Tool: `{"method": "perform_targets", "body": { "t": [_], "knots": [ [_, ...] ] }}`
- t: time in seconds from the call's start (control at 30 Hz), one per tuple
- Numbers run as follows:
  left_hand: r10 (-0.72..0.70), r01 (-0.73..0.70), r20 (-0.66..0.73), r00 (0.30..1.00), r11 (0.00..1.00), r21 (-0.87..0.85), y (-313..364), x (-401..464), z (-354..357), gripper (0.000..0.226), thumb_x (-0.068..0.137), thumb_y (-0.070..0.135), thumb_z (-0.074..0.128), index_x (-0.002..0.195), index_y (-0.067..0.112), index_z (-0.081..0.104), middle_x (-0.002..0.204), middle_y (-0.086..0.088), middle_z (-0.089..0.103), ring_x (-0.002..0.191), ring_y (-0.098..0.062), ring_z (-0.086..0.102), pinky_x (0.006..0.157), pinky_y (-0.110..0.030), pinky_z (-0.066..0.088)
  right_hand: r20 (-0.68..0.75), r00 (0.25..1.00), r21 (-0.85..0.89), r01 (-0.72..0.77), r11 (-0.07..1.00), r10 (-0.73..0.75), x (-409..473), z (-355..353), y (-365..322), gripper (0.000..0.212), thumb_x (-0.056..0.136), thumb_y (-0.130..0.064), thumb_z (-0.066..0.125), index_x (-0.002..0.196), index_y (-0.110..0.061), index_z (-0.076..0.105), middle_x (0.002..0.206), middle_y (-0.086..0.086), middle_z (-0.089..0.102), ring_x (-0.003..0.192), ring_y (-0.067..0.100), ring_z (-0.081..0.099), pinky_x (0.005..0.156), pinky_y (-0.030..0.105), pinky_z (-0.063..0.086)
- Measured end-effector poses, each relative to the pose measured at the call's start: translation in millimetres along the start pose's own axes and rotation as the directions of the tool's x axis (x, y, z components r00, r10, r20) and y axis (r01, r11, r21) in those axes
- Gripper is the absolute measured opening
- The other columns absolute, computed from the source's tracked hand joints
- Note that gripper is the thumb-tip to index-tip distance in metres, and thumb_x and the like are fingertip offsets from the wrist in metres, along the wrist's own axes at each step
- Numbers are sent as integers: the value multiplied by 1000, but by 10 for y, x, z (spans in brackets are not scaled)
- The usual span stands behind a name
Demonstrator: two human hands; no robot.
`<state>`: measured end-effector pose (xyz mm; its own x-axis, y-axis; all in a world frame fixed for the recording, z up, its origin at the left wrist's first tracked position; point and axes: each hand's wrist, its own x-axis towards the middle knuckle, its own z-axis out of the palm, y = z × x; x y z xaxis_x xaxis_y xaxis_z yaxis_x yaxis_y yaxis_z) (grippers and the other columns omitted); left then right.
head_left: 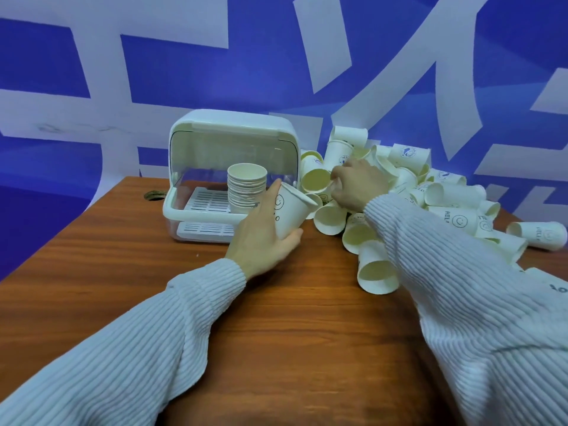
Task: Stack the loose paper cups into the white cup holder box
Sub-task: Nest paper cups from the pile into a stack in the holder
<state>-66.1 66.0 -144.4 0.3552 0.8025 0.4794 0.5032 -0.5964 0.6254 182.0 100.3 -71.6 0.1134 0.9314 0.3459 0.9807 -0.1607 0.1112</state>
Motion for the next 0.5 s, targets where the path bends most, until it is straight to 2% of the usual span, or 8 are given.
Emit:
{"method": "perform_targets", "body": {
  "t": [0.1, 0.2, 0.3, 0.37, 0.43, 0.5],
  "knots": [
    [4, -4, 4, 1000, 1000, 7, 51, -11, 10, 102, 85, 51, 71, 162, 35, 6, 155, -1, 47, 136, -27, 49, 108, -51, 45, -15, 1000, -26, 22, 999, -23, -61, -44, 98, 28, 95, -32, 55, 117, -25, 71, 127, 7, 61, 121, 30, 52, 95, 45, 48],
    [0, 0, -6, 1000, 1000, -14, 95, -27, 0, 102, 86, 43, 72, 162, 37, 4, 156, -3, 46, 136, -26, 49, 108, -47, 45, -51, 998, -12, 22, 1000, -23, -140, -238, 131, 27, 92, -38, 57, 104, -22, 75, 116, 7, 66, 115, 31, 55, 89, 42, 49],
    [-31, 26, -56, 998, 995, -93, 164, -50, -88, 101, 81, 34, 69, 162, 38, 9, 155, -3, 46, 134, -26, 51, 108, -48, 47, -142, 989, 195, -20, 981, 48, -267, -488, 105, 29, 83, -41, 55, 92, -20, 73, 103, 3, 67, 101, 30, 59, 79, 39, 50],
    [-56, 39, -108, 993, 988, -149, 169, -58, -174, 98, 76, 41, 67, 159, 37, 15, 152, -1, 48, 128, -26, 53, 105, -49, 49, -242, 964, 376, -9, 927, 107, -344, -623, 34, 18, 79, -36, 56, 84, -24, 68, 94, 0, 66, 94, 26, 59, 76, 38, 49],
    [-83, 50, -169, 982, 981, -187, 151, -68, -265, 94, 80, 52, 69, 157, 36, 19, 146, 2, 49, 125, -23, 54, 102, -45, 49, -331, 929, 579, 59, 813, 168, -407, -731, -103, 12, 78, -34, 57, 80, -25, 65, 85, -6, 66, 87, 20, 60, 75, 36, 49],
    [-113, 57, -249, 962, 974, -221, 122, -77, -370, 87, 87, 54, 70, 156, 31, 21, 136, 6, 50, 119, -20, 54, 97, -39, 48, -389, 900, 728, 169, 665, 198, -438, -813, -294, 10, 85, -30, 63, 82, -22, 68, 82, -8, 68, 82, 12, 62, 75, 32, 50]
  ]
}}
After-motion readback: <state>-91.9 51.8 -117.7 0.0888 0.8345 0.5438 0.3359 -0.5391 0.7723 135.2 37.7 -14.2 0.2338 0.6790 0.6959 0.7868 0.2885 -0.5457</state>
